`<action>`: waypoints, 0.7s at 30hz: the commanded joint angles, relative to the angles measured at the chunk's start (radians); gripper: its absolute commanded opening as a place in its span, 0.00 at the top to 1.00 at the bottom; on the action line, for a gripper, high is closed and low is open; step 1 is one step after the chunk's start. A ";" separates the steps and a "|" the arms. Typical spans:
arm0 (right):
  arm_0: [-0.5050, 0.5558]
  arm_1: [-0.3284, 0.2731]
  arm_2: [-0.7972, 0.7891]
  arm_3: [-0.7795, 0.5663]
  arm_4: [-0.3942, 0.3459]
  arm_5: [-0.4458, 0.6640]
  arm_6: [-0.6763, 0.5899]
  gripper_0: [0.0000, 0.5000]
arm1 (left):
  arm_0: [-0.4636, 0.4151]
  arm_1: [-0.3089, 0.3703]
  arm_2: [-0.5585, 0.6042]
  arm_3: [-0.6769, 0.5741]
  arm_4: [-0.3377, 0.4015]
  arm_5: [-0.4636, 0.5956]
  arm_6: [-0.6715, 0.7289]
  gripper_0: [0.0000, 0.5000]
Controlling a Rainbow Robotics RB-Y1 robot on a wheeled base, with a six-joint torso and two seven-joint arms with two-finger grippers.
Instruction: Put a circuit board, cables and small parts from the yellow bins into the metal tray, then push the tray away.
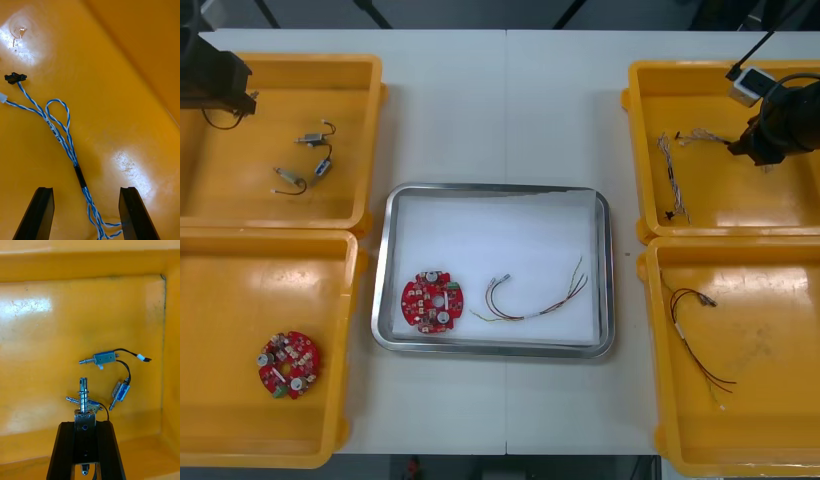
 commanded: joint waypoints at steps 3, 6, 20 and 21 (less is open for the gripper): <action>-0.048 0.015 -0.032 0.047 -0.049 -0.043 -0.021 0.00 | -0.035 0.051 0.016 -0.124 -0.034 0.073 0.334 1.00; -0.048 0.021 -0.032 0.067 -0.071 -0.057 -0.021 0.00 | -0.035 0.050 0.016 -0.188 -0.047 0.110 0.417 1.00; -0.048 0.036 -0.032 0.142 -0.141 -0.067 -0.021 0.00 | 0.140 -0.015 0.142 -0.656 -0.265 0.283 0.926 1.00; -0.048 0.039 -0.032 0.153 -0.152 -0.067 -0.021 0.00 | 0.150 -0.016 0.142 -0.684 -0.268 0.283 0.949 1.00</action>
